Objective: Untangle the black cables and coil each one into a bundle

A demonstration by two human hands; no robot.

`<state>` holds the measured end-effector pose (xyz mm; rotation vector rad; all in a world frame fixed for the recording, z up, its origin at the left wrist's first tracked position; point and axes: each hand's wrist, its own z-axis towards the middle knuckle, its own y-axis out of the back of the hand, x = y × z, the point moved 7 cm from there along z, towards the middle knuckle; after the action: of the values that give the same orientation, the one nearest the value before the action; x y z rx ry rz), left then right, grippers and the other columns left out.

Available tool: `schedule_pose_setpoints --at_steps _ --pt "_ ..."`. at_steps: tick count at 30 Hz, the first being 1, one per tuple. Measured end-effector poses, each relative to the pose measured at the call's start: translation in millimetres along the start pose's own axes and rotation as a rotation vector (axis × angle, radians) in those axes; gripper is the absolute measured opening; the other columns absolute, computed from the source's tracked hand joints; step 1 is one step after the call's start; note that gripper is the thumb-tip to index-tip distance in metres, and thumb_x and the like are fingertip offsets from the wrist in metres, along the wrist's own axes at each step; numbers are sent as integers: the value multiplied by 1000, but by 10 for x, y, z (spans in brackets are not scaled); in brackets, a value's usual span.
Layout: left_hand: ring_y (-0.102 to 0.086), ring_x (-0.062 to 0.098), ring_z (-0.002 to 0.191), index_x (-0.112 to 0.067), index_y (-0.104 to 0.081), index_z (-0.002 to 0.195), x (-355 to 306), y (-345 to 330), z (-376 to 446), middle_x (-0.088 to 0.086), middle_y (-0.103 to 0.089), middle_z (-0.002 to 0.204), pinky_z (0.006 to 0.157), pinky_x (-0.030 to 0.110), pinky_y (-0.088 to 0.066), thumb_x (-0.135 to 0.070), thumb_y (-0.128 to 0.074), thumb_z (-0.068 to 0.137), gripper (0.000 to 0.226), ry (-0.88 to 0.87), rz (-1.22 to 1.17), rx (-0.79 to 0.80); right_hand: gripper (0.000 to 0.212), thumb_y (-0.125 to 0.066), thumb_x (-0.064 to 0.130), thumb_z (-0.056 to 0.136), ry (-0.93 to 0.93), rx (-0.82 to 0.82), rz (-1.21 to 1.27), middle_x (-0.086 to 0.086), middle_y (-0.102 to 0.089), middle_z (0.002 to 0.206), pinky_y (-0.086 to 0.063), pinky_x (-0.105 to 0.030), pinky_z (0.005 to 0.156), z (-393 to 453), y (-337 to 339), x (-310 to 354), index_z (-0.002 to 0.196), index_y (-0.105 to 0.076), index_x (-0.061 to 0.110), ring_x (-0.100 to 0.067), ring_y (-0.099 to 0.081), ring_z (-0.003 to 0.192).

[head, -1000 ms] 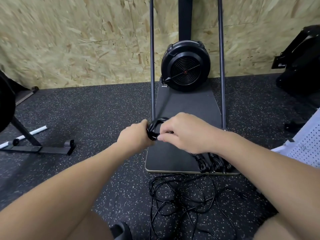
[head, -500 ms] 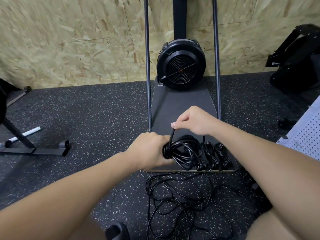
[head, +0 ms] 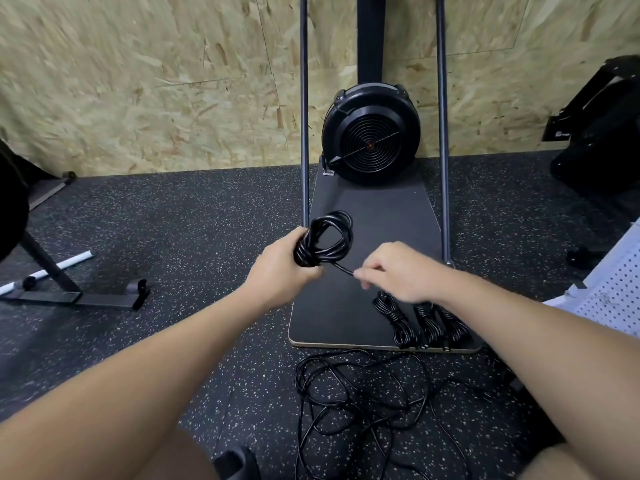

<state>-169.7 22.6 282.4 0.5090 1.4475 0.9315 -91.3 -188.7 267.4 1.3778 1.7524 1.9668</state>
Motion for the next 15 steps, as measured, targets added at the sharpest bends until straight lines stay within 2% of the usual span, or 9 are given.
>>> schedule_pose_setpoints --at_steps 3,5,8,11,15 --pt "-70 21 83 -34 -59 95 166 -29 69 -13 -72 85 80 46 -62 -47 -75 74 29 113 76 -15 45 -58 41 108 106 48 -126 -5 -58 67 -47 -41 62 -134 -96 374 73 -56 13 -23 -48 61" --pt "-69 21 81 -32 -57 89 159 -66 82 -12 -70 84 79 43 -61 -44 -73 75 25 130 148 -16 45 -57 35 110 106 52 -213 -7 -57 71 -38 -38 57 -202 -63 559 73 -53 10 -28 -52 63" --pt "-69 24 83 -31 -56 89 98 -187 82 -11 -70 86 75 38 -56 -46 -73 78 25 128 238 -22 46 -58 32 112 80 42 -330 -7 -53 71 -28 -34 52 -260 10 701 72 -50 11 -25 -49 62" --pt "-70 32 87 -30 -58 96 39 -319 65 -6 -73 94 75 38 -53 -50 -68 82 26 100 375 -10 44 -59 32 110 53 50 -333 -4 -52 71 -34 -35 55 -290 22 750 71 -50 15 -30 -52 67" --pt "-73 39 91 -28 -58 108 -37 -492 -19 4 -76 101 76 39 -54 -52 -61 91 29 -57 659 82 29 -61 35 107 136 -1 -401 -2 -67 84 -54 -40 71 -313 89 880 84 -69 20 -32 -64 80"
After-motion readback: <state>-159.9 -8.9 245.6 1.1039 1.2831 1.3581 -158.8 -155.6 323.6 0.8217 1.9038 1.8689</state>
